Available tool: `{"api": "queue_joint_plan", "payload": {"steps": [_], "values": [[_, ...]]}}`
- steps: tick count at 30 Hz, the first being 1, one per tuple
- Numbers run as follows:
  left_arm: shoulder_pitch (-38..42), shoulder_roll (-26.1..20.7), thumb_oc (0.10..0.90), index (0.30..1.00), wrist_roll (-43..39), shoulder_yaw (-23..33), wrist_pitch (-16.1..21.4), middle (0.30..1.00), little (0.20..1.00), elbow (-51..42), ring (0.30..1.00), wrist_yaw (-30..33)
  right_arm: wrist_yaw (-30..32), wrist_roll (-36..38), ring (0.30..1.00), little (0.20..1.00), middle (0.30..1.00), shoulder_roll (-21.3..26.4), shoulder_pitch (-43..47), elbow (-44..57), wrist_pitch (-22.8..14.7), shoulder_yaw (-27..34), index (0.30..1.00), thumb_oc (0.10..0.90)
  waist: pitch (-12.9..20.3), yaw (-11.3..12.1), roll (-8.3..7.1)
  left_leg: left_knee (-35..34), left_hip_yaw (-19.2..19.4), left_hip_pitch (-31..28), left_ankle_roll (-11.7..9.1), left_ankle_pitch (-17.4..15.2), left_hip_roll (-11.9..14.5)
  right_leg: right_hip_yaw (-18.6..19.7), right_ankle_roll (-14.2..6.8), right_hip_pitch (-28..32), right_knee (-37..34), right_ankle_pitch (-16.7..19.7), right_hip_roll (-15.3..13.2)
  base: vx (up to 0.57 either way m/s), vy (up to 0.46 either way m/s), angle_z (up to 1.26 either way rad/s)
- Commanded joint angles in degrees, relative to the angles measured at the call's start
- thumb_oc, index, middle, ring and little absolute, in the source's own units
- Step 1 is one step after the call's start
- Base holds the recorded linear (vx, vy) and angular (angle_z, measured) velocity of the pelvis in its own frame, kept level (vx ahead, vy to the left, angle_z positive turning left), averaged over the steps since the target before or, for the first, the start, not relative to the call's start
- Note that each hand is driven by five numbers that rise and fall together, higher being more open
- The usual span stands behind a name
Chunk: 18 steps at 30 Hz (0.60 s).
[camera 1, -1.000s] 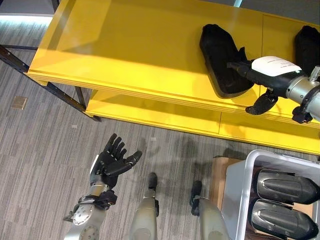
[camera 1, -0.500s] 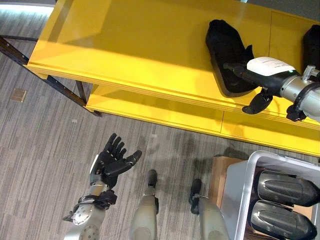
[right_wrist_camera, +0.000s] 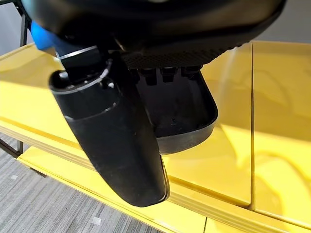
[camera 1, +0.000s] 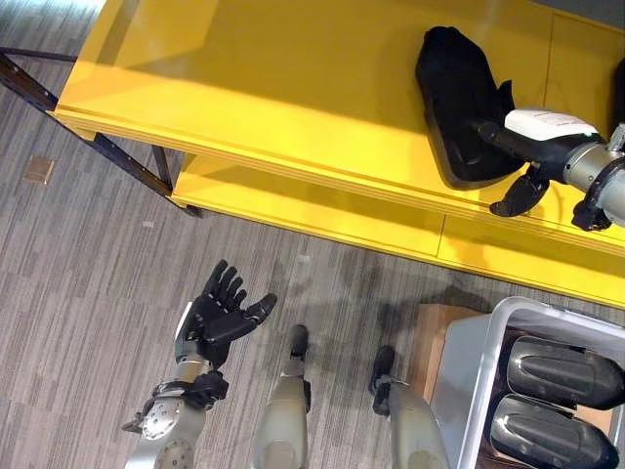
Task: Move parts from the plastic box to the shelf.
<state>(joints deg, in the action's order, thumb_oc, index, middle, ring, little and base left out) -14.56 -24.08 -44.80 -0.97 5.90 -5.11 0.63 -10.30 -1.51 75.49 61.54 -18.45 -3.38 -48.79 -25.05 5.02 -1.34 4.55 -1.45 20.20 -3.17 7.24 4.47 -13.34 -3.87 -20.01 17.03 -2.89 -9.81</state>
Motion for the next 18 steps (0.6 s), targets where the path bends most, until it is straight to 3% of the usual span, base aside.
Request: {"api": "queue_joint_plan", "payload": {"steps": [1,18], "values": [[-2.2,-5.2,0.900,1.000,-1.3,0.9,6.1,1.000,1.000,-9.2,1.000,-0.8,4.1,2.0,1.000,1.000,1.000,1.4,11.6,-1.6,0.0,-1.2,1.000,0.900,1.6,1.0,-1.33,4.5,3.0,-0.3,-1.9,-5.0,3.6,-0.1,-3.1,3.4,-4.5,2.0,-3.0,0.01,-0.006,0.04],[-2.0,-4.8,0.900,1.000,-1.6,0.8,6.0,1.000,1.000,-9.3,1.000,-0.7,2.0,2.0,1.000,1.000,1.000,-0.6,10.4,-3.2,0.2,-2.5,1.000,0.900,0.5,1.7,-1.21,4.9,2.1,0.9,-1.7,-5.1,3.1,-0.5,-3.0,2.6,-3.5,1.5,-3.0,0.00,-0.001,0.01]]}}
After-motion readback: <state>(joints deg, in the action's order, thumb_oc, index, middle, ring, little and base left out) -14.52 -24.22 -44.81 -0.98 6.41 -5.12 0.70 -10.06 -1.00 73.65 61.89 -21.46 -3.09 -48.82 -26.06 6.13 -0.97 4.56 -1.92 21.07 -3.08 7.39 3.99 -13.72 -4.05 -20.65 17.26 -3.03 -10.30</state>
